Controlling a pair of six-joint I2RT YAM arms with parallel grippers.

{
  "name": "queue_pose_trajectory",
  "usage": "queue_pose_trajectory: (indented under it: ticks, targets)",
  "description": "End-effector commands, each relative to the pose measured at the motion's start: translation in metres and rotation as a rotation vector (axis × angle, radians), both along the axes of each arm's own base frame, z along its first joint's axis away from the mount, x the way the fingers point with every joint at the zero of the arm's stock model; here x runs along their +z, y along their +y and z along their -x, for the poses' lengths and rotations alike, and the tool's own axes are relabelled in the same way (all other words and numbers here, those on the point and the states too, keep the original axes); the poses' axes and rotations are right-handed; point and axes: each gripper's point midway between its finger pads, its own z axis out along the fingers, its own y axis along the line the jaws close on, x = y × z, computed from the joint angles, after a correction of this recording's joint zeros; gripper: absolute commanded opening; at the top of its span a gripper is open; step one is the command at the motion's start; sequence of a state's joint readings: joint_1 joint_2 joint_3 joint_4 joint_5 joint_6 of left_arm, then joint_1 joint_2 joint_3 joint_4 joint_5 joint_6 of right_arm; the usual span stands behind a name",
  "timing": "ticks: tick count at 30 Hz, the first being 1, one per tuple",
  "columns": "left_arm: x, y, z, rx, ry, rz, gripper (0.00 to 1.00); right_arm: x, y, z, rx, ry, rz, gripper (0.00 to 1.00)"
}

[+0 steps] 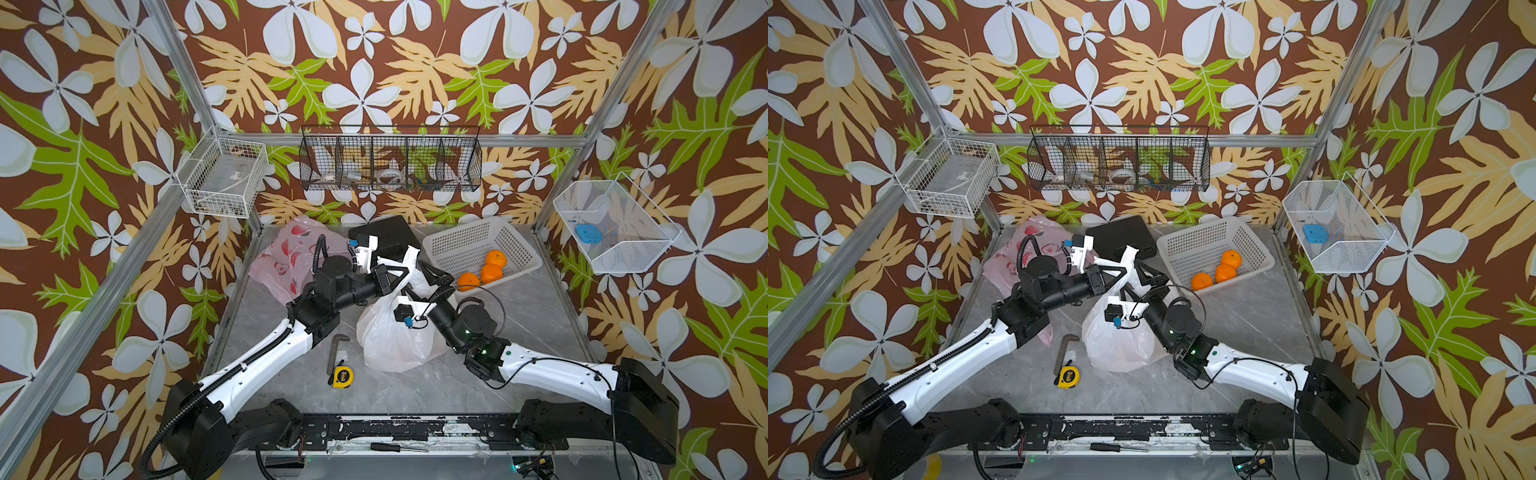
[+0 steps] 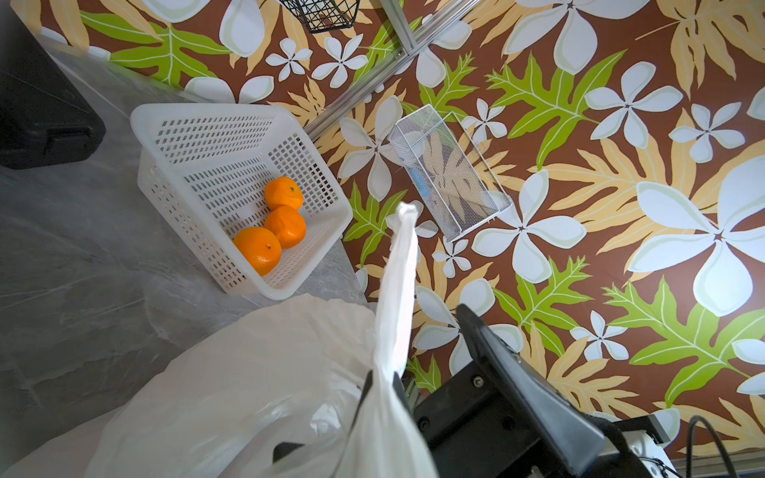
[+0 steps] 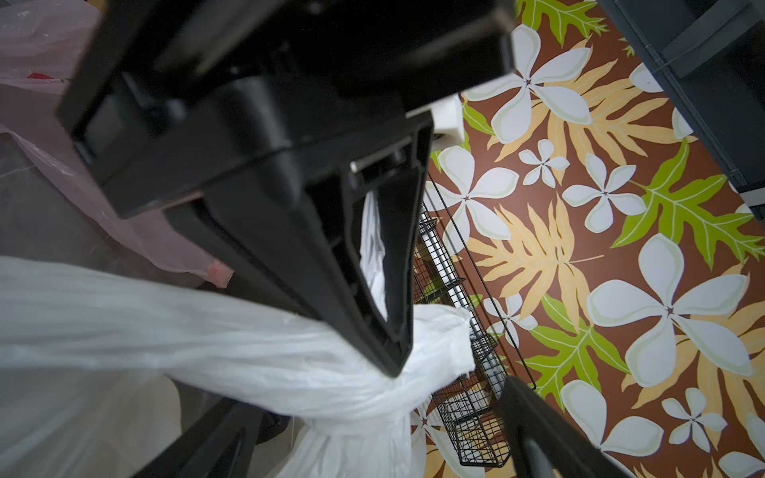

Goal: Place the oranges into plastic bags & tie knots
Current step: Tie the plastic bag at the center of the board.

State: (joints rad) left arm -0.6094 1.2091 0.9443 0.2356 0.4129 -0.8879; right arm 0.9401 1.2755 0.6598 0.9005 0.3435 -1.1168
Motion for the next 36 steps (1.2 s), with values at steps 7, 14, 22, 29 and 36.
queue_pose_trajectory:
  ticks: [7,14,22,29,36]
  targets:
    - [0.005,-0.004,0.002,-0.035,-0.007,0.008,0.0,0.016,0.005,0.003,0.014,-0.079,0.031,0.88]
    - [0.006,-0.008,0.009,-0.081,-0.023,0.0,0.0,0.013,0.013,0.005,0.054,-0.061,0.056,0.78]
    - [0.009,-0.008,0.014,-0.101,-0.027,0.001,0.0,0.007,0.009,-0.002,0.006,-0.043,0.055,0.65]
    - [0.009,-0.007,0.014,-0.092,-0.026,0.001,0.0,0.008,0.001,-0.004,-0.031,-0.036,0.027,0.6]
    - [0.01,-0.009,0.014,-0.105,-0.026,0.004,0.0,0.005,0.0,-0.003,-0.025,-0.021,0.024,0.57]
